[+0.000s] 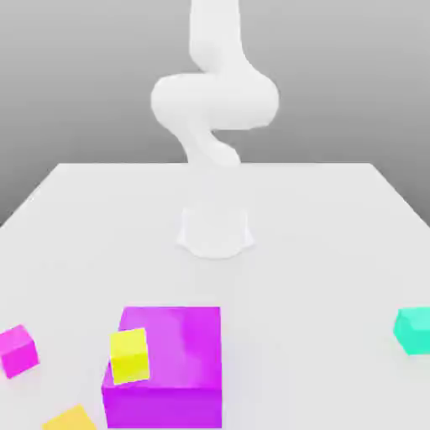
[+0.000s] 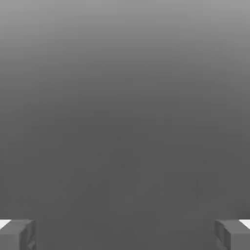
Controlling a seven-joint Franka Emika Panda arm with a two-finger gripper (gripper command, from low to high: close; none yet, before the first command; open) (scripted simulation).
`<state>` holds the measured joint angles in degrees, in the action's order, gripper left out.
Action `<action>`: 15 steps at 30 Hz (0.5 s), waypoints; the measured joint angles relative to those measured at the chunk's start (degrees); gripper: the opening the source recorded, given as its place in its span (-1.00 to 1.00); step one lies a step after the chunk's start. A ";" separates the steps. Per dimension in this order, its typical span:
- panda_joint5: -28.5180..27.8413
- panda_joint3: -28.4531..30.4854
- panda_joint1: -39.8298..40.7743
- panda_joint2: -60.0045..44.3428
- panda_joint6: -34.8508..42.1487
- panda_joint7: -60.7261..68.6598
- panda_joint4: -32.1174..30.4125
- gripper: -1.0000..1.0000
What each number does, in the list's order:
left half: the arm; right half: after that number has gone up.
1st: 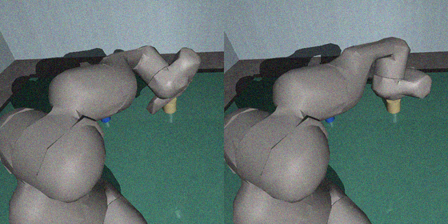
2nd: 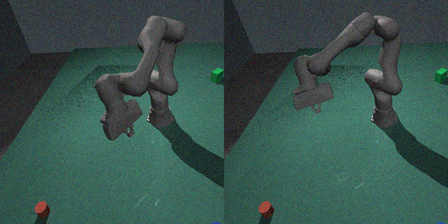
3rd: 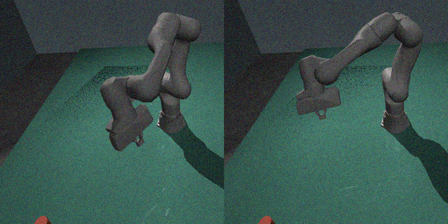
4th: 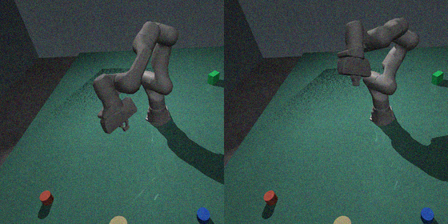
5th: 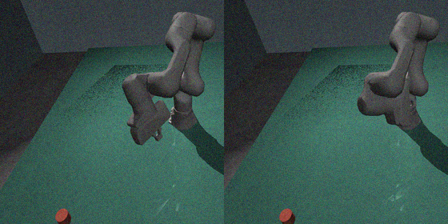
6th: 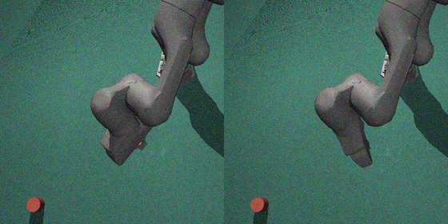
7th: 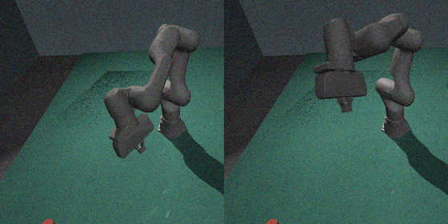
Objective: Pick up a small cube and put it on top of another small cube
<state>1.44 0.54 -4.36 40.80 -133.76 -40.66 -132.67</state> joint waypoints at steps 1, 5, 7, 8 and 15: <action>0.64 0.16 -1.83 -2.17 -0.85 2.25 -0.38 0.00; 3.06 0.25 -8.29 -10.36 -4.00 10.69 -1.81 0.00; 4.06 0.09 -11.36 -14.37 -5.58 14.71 -2.52 0.00; 4.60 -0.15 -12.75 -16.38 -6.33 16.74 -2.86 0.00; 6.74 -3.62 -20.88 -30.33 -11.78 29.77 -5.31 0.00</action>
<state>8.18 -3.08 -25.24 10.47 -145.54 -10.89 -137.99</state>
